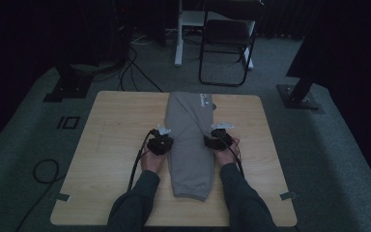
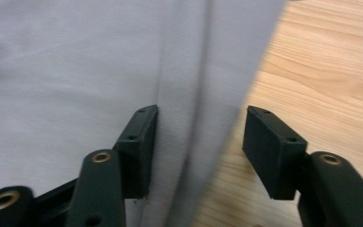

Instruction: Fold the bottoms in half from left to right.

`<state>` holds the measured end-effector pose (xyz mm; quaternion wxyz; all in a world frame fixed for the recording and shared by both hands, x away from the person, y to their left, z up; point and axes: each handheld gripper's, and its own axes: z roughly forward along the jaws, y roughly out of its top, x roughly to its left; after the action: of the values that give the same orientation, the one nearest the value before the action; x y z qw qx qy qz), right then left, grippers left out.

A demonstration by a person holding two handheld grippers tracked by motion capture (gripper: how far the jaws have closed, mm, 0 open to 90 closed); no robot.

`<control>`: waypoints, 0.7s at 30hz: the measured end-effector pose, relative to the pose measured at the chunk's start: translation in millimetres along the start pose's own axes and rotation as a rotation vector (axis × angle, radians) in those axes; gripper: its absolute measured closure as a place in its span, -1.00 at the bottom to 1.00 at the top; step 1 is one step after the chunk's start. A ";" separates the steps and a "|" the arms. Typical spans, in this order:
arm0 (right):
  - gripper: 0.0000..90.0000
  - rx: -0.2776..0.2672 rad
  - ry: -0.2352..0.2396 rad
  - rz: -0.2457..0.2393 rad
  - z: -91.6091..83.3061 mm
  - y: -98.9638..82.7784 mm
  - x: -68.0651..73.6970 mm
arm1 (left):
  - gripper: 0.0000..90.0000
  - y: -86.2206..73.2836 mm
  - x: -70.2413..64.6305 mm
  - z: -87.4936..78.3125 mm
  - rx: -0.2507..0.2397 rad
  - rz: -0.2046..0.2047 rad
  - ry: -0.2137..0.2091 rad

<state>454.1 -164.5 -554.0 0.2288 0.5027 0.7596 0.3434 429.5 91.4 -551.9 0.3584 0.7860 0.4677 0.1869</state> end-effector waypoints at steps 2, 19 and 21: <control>0.23 -0.004 -0.007 0.030 -1.5 -1.9 -5.7 | 0.87 0.0 0.4 0.0 0.000 -0.002 0.000; 0.83 -0.008 0.128 -0.023 -28.6 -26.8 5.1 | 0.90 -31.5 -8.6 -31.5 -0.006 -0.012 -0.066; 0.83 0.003 0.142 -0.033 -36.7 -32.6 9.4 | 0.90 -40.1 -14.4 -39.9 -0.010 -0.014 -0.060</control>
<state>405.2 -175.0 -554.4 0.1794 0.4649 0.7826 0.3731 373.2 106.6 -554.1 0.3774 0.7863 0.4613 0.1629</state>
